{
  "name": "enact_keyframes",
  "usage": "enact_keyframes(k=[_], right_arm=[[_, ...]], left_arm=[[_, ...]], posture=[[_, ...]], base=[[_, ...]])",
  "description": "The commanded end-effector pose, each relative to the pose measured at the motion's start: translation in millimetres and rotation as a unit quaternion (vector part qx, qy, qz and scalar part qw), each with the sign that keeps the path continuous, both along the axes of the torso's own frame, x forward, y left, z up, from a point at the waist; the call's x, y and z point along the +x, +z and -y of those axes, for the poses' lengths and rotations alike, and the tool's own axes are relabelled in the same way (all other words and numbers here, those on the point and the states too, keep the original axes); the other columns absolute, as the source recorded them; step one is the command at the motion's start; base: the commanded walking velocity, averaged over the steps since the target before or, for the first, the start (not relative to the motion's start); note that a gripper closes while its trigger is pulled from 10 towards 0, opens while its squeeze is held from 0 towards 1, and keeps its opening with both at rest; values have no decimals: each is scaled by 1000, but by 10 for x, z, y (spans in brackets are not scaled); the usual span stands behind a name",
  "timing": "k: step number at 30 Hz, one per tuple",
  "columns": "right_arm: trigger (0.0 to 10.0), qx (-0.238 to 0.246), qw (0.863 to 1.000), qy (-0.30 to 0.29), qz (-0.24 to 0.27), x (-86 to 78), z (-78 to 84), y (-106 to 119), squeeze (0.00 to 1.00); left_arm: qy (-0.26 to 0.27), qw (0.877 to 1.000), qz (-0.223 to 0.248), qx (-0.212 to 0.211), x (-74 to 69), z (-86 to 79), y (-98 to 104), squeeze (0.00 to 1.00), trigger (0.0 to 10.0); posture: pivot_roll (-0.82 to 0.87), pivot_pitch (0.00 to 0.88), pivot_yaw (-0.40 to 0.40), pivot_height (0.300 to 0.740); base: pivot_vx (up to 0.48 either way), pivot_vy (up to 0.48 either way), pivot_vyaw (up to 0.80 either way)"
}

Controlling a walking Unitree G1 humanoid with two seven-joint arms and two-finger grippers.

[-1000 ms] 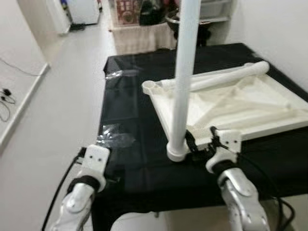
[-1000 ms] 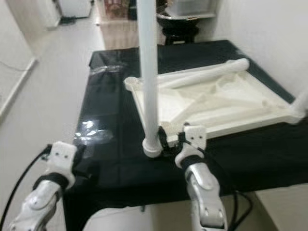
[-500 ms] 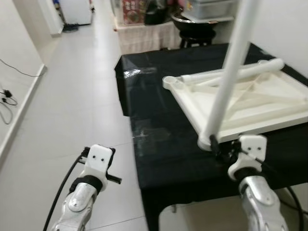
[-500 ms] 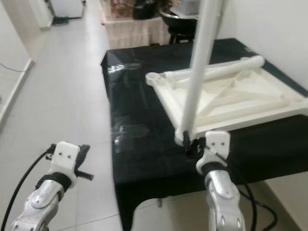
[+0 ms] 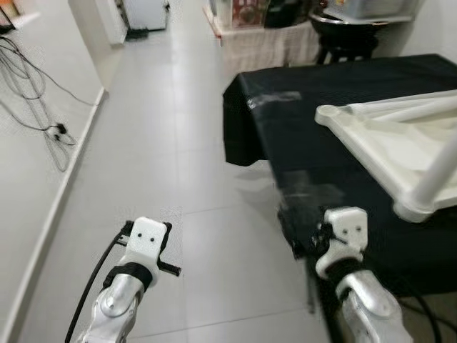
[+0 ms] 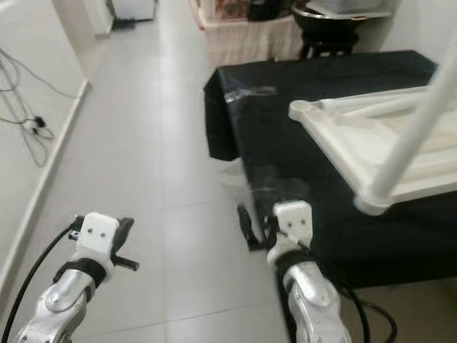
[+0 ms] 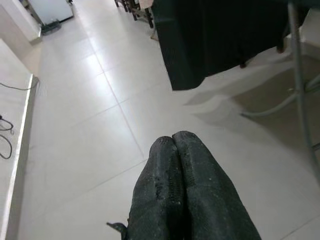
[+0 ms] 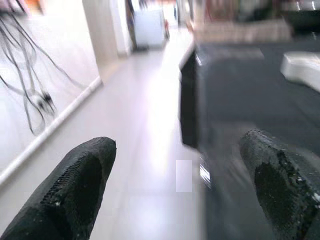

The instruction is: Building children table

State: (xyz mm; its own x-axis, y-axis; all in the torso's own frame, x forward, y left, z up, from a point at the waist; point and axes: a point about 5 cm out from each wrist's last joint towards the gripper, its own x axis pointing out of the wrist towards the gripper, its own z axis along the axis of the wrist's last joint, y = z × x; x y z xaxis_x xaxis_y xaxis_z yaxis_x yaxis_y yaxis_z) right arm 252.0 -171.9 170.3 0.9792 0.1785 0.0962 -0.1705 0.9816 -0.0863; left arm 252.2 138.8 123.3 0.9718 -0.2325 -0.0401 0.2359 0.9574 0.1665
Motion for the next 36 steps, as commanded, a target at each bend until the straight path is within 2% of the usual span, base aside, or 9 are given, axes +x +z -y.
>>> enact_keyframes(k=[1,6,11,14,19,26,33,34,36], right_arm=[[10000,0,1000,-1,-9,24,-28,-31,0],[10000,-19,1000,12,-11,220,-170,-109,0],[10000,-33,999,39,-19,307,-271,-151,0],[10000,-38,998,54,-23,341,-340,-160,0],[10000,-23,998,52,-34,362,-331,-209,0],[10000,-18,998,53,-37,374,-334,-237,0],[10000,-6,997,57,-44,388,-345,-268,0],[10000,2,997,58,-47,393,-342,-278,0],[10000,6,997,58,-49,397,-337,-282,0]], left_arm=[[-8,1000,-2,6,-6,0,-7,0,10000],[-19,1000,10,22,17,66,6,0,10000],[-41,999,-8,20,18,100,-26,0,10000],[-33,999,7,28,34,86,27,0,10000],[7,997,54,63,55,42,118,0,10000],[20,994,72,79,65,13,145,0,10000],[34,997,61,45,93,15,160,0,10000],[39,999,29,12,98,14,109,0,10000],[14,1000,18,-6,79,48,85,0,10000]], posture=[[-16,126,35,740],[-15,111,28,740],[-17,104,24,740],[-17,101,29,740],[-15,104,26,740],[-15,97,28,740],[-11,88,38,740],[-11,88,38,740],[-15,92,34,740]], base=[[0,472,0],[0,475,0],[0,286,0],[0,0,0],[0,0,0],[0,0,0],[0,0,0],[0,0,0],[0,0,0]])
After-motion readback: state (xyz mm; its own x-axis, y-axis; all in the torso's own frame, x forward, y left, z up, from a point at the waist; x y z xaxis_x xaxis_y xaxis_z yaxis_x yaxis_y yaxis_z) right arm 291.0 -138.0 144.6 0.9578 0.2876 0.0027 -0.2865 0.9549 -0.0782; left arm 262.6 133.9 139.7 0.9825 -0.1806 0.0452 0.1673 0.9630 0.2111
